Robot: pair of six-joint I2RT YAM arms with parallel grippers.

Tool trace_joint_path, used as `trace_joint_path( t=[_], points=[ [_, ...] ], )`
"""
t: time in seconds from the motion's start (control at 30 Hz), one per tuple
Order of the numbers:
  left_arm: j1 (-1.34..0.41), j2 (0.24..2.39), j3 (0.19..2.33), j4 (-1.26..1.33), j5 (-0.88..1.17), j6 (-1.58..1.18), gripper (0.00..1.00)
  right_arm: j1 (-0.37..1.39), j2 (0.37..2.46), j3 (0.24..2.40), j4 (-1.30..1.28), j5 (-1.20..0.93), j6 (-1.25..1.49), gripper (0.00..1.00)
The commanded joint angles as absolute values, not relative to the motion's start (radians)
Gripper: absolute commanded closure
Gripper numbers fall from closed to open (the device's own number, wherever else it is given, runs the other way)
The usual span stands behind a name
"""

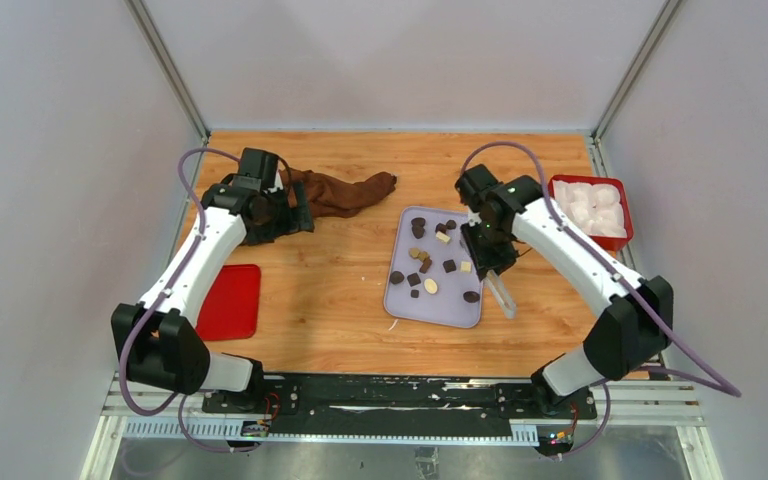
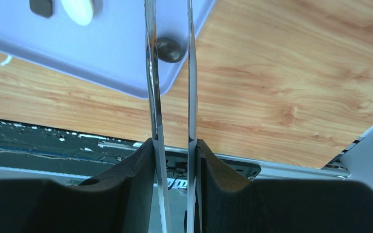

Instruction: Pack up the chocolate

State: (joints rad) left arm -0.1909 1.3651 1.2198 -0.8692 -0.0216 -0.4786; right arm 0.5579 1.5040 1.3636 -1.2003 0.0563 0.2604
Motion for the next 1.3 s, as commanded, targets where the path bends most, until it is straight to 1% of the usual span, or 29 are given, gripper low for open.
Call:
trace_joint_path(
  t=[0.0,0.23,0.4,0.6,0.8,1.1,1.27],
  points=[
    [-0.187,1.373,1.261,-0.867,-0.006,-0.469,0.0,0.442,1.441,1.419,-1.284,0.105,0.221,1.0],
    [-0.187,1.401,1.279,-0.861,0.064,-0.472,0.0,0.104,1.364,1.404,-1.265,0.078,0.156,1.0],
    [-0.187,1.411,1.27,-0.84,0.08,-0.474,0.0,-0.044,1.367,1.373,-1.171,0.017,0.197,1.0],
    [-0.187,1.4,1.245,-0.827,0.118,-0.464,0.0,-0.137,1.474,1.421,-1.067,0.016,0.244,1.0],
    [-0.187,1.389,1.218,-0.822,0.118,-0.437,0.0,-0.2,1.615,1.509,-1.045,0.015,0.213,1.0],
    [-0.187,1.392,1.204,-0.816,0.139,-0.423,0.0,-0.207,1.852,1.662,-1.051,0.049,0.168,1.0],
    [-0.187,1.388,1.206,-0.817,0.144,-0.417,0.0,-0.213,1.923,1.694,-1.051,0.016,0.153,1.0]
  ],
)
